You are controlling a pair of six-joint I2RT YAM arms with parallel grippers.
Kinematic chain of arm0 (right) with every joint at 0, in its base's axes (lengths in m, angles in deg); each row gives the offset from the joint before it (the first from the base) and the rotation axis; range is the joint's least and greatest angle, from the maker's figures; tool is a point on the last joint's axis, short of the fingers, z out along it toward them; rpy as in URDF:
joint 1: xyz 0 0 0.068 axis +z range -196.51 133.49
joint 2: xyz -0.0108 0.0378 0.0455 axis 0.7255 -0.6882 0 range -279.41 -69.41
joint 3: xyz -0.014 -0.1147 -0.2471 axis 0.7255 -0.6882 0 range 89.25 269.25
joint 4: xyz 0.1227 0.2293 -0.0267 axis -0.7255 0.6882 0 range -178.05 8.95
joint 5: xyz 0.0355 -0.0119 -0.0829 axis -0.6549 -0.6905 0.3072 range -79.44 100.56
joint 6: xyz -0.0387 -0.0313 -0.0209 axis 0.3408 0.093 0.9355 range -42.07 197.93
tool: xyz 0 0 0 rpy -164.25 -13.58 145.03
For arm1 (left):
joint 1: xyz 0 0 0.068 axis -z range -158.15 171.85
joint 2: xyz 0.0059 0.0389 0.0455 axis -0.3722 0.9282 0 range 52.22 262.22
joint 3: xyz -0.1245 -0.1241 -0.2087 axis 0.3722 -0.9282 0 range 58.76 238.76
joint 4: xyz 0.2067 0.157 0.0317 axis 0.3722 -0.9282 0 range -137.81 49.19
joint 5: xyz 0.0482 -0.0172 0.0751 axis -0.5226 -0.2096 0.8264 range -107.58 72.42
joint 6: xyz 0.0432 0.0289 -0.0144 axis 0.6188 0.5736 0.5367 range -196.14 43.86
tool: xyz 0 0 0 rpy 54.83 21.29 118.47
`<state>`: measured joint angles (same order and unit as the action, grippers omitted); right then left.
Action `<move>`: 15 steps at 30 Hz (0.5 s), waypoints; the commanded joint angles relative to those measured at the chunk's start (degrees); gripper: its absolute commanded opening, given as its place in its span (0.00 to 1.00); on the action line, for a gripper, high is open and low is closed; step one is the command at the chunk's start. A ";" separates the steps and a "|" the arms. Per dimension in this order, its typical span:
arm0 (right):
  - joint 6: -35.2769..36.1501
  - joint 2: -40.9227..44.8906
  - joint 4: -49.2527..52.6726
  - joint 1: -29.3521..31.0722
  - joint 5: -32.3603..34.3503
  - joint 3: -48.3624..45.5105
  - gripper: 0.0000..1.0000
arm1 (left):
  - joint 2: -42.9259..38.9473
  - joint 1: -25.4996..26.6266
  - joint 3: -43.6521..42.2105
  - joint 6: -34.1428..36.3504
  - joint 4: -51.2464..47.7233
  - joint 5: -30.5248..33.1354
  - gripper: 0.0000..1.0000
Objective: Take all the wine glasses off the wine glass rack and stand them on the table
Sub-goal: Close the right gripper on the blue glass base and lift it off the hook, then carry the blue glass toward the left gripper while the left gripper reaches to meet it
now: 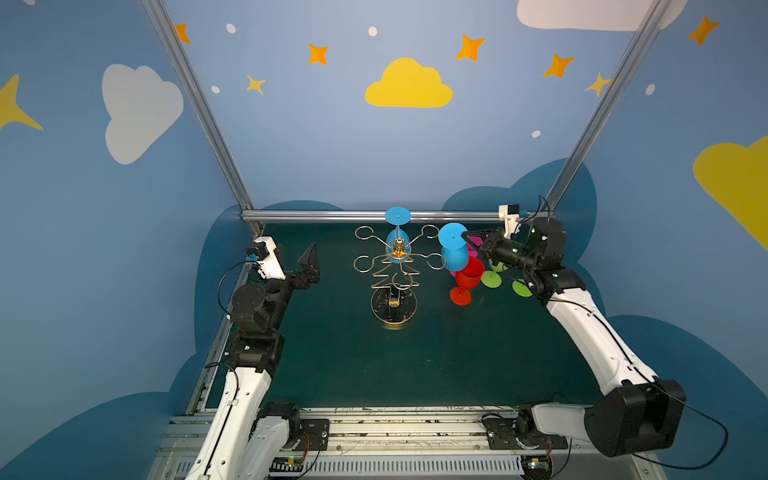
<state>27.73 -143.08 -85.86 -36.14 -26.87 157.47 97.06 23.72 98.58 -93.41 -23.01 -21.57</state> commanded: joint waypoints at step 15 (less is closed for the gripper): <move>18.57 10.15 10.40 2.68 2.76 12.00 0.00 | 16.12 4.59 24.38 -24.83 -0.25 -44.71 0.70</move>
<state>41.18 -134.49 -77.40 -34.83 -24.31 166.89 111.46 26.04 120.61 -114.53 -23.66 -57.13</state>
